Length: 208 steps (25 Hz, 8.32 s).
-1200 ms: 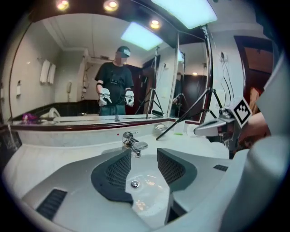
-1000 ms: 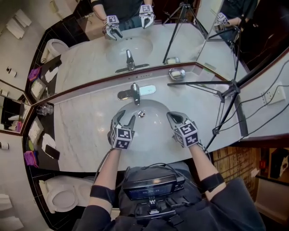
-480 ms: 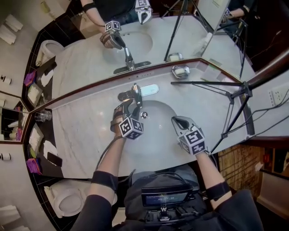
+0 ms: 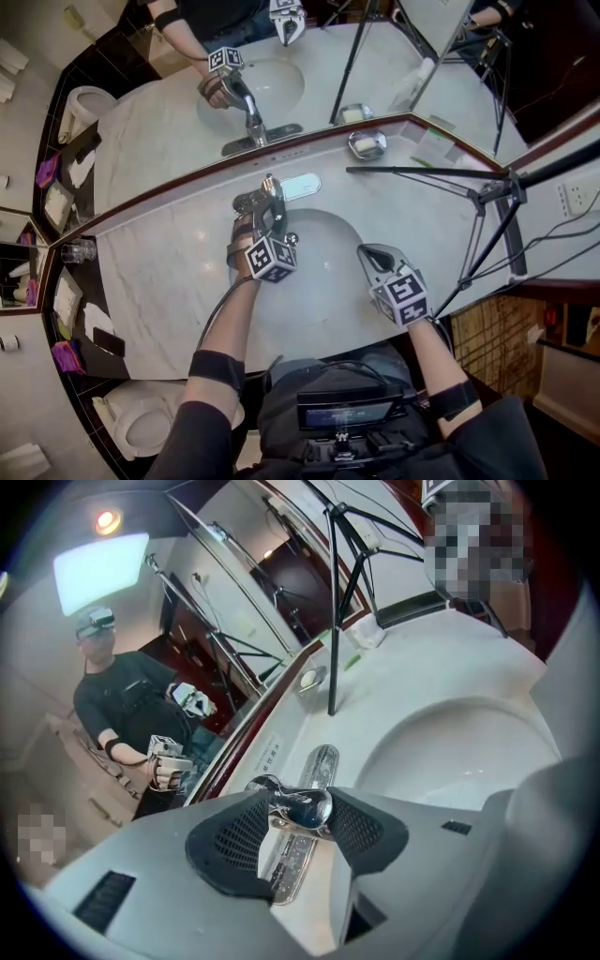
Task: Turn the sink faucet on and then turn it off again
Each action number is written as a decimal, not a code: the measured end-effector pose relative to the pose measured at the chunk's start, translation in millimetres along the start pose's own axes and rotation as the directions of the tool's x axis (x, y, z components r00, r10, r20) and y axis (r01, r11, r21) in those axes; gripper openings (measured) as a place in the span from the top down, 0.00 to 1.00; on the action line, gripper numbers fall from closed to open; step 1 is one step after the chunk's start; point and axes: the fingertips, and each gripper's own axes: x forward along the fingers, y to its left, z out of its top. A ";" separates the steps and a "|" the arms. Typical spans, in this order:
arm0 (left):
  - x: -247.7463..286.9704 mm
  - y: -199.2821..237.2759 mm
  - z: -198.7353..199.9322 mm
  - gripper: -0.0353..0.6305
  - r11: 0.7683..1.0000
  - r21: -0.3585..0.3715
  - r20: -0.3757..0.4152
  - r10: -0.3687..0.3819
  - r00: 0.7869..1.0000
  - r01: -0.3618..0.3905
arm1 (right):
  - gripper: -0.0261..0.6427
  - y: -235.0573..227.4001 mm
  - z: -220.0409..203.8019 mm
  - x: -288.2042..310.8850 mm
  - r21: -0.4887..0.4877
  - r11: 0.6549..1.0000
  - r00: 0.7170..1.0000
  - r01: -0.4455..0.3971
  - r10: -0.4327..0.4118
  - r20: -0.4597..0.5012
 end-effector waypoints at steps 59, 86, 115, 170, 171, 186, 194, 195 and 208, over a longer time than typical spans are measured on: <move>-85.1 34.1 13.3 0.92 0.960 -0.278 0.083 0.004 0.997 0.019 | 0.93 32.2 25.0 9.6 -0.033 0.995 0.995 -0.091 0.092 0.039; -223.6 -2.1 -49.0 0.94 0.548 -0.836 0.149 0.174 0.973 0.030 | 0.93 63.7 35.2 12.9 -0.118 0.987 0.992 -0.106 0.114 0.062; -45.4 22.6 14.2 0.58 0.985 -0.131 0.046 -0.108 0.993 0.113 | 0.93 34.9 54.7 51.0 -0.106 0.991 0.996 -0.085 0.086 0.008; -32.6 -17.1 5.1 0.84 0.990 0.135 -0.068 -0.021 0.997 0.030 | 0.93 20.3 28.3 41.5 -0.049 0.996 0.997 -0.071 0.070 -0.019; -38.2 -17.1 4.9 0.84 0.990 0.136 -0.065 -0.017 0.998 0.025 | 0.93 20.3 28.8 41.8 -0.052 0.996 0.997 -0.073 0.072 -0.018; -149.6 -3.3 9.0 0.95 0.941 -0.338 0.107 0.016 0.994 0.021 | 0.93 58.9 46.4 44.4 -0.116 0.985 0.991 -0.128 0.132 0.026; -202.1 0.3 12.1 0.95 0.831 -0.550 0.205 0.034 0.978 0.087 | 0.93 74.8 55.7 29.8 -0.146 0.980 0.990 -0.132 0.137 0.026; -206.5 0.4 10.6 0.95 0.815 -0.572 0.210 0.037 0.977 0.093 | 0.93 74.7 55.3 28.6 -0.149 0.980 0.990 -0.130 0.136 0.027; -232.0 -11.8 -25.3 0.95 0.618 -0.780 0.204 0.101 0.974 0.099 | 0.93 75.2 32.3 19.3 -0.156 0.979 0.990 -0.132 0.137 0.018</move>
